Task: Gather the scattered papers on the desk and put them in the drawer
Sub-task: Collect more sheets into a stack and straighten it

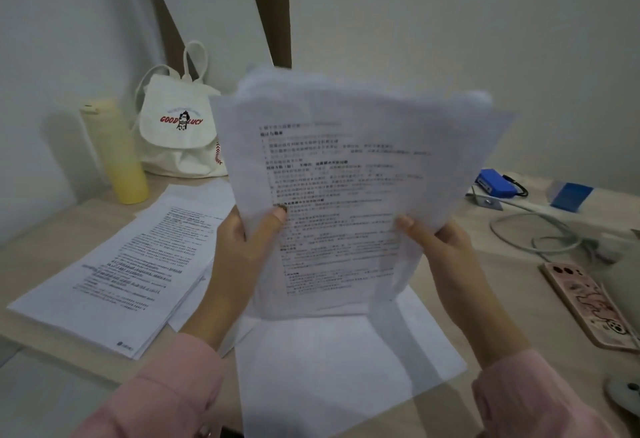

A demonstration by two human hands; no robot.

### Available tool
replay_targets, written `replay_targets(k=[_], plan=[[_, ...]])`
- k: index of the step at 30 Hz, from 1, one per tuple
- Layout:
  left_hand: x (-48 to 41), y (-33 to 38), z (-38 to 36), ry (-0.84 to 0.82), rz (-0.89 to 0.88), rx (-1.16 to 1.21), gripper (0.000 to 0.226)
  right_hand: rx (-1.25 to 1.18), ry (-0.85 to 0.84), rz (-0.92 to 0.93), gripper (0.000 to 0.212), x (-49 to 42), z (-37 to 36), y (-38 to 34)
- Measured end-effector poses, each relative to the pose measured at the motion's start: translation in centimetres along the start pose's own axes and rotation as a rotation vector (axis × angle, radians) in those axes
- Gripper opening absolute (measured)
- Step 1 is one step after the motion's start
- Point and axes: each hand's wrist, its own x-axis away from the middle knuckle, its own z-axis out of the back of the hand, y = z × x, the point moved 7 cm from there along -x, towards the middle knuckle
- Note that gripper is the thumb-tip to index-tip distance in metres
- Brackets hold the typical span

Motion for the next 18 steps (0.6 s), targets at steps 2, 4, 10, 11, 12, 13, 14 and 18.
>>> replay_targets(k=[2,4,10,11,12,13,14,18], plan=[[0.3,0.7,0.2,-0.004,-0.027,-0.001,0.019,-0.017,-0.028,0.027,0.031,0.3,0.2,-0.7],[1.2,-0.5,0.8,0.001,0.015,0.003,0.021,0.022,-0.073,-0.025,0.032,1.0,0.4,0.4],[3.6,-4.5,0.9,0.009,0.21,0.014,0.032,0.088,-0.081,-0.189,0.026,2.5,-0.7,4.5],[3.3,-4.2,0.9,0.012,0.21,0.022,0.022,0.07,-0.065,-0.181,0.025,2.3,-0.8,4.1],[2.9,-3.8,0.9,0.017,0.21,0.03,0.015,0.049,-0.053,-0.169,0.026,2.2,-0.8,3.6],[2.7,-3.5,1.0,0.02,0.206,0.028,0.012,0.024,-0.047,-0.153,0.027,2.2,-0.7,3.2],[2.7,-3.5,1.0,0.014,0.203,0.015,0.012,0.007,-0.043,-0.145,0.027,2.3,-0.6,3.0],[4.8,-5.1,0.6,-0.051,0.271,-0.061,0.021,0.064,-0.043,-0.232,0.029,3.9,-0.4,5.2]])
